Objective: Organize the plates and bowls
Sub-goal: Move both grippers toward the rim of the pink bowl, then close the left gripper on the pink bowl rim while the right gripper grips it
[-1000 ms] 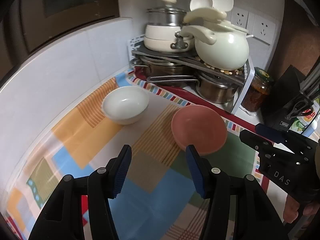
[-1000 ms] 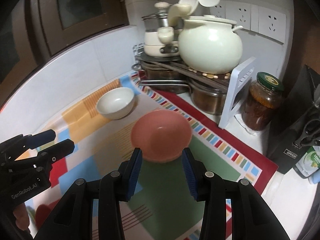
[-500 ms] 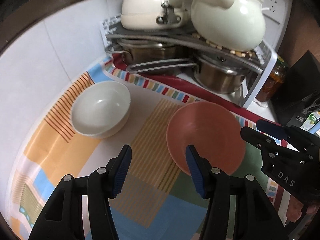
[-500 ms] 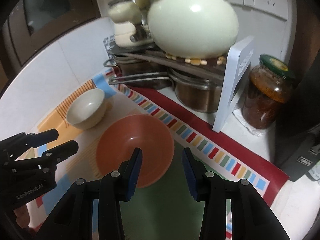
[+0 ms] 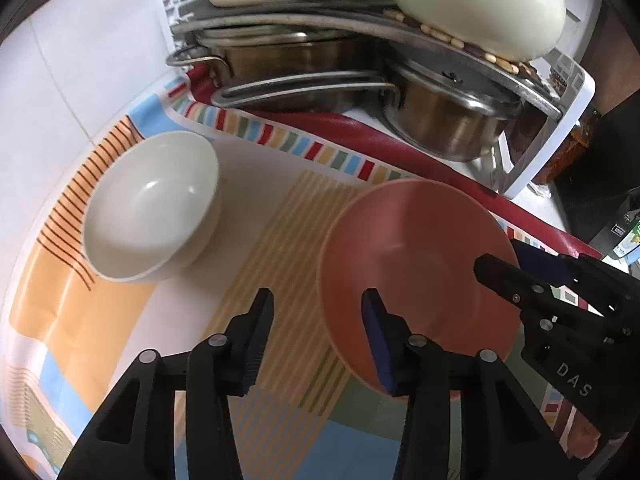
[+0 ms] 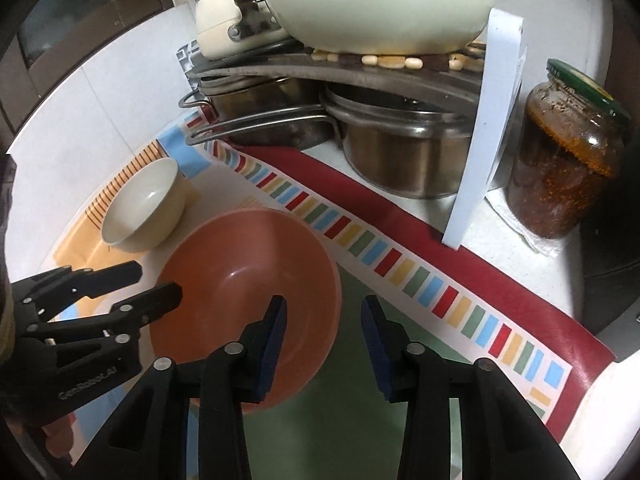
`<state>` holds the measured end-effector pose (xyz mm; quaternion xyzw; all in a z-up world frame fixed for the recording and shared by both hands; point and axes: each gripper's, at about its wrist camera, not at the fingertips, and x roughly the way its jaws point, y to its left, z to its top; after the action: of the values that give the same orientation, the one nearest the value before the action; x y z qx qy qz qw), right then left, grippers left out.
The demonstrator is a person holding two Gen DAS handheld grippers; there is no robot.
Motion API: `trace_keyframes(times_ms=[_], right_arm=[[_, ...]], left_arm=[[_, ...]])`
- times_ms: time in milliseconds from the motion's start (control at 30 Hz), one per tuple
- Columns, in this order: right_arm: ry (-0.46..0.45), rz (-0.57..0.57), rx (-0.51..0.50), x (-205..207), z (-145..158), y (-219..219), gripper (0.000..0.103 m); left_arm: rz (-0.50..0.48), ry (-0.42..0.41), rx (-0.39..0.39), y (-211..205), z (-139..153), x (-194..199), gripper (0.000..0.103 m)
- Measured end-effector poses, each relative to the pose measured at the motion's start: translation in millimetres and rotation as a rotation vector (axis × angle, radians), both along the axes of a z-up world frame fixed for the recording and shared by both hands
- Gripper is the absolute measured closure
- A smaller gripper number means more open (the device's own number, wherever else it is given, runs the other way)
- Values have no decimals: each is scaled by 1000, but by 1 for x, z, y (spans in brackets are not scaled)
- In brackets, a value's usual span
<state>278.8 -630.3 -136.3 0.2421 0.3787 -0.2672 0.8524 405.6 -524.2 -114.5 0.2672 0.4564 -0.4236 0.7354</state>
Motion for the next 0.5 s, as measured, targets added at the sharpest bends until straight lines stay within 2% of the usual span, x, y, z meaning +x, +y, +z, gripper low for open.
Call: trace_keyframes(times_ms=[167, 300, 400, 500], right_arm=[[4, 5, 25, 4, -6, -2, 76], [19, 5, 39, 6, -9, -2, 82], [30, -1, 45, 7, -11, -4, 88], [27, -7, 56, 7, -11, -5, 89]], left_arm=[[7, 27, 24, -6, -10, 3, 71], [12, 54, 48, -9, -17, 4, 83], [11, 64, 49, -10, -18, 3, 88], [17, 48, 59, -11, -17, 1, 89]])
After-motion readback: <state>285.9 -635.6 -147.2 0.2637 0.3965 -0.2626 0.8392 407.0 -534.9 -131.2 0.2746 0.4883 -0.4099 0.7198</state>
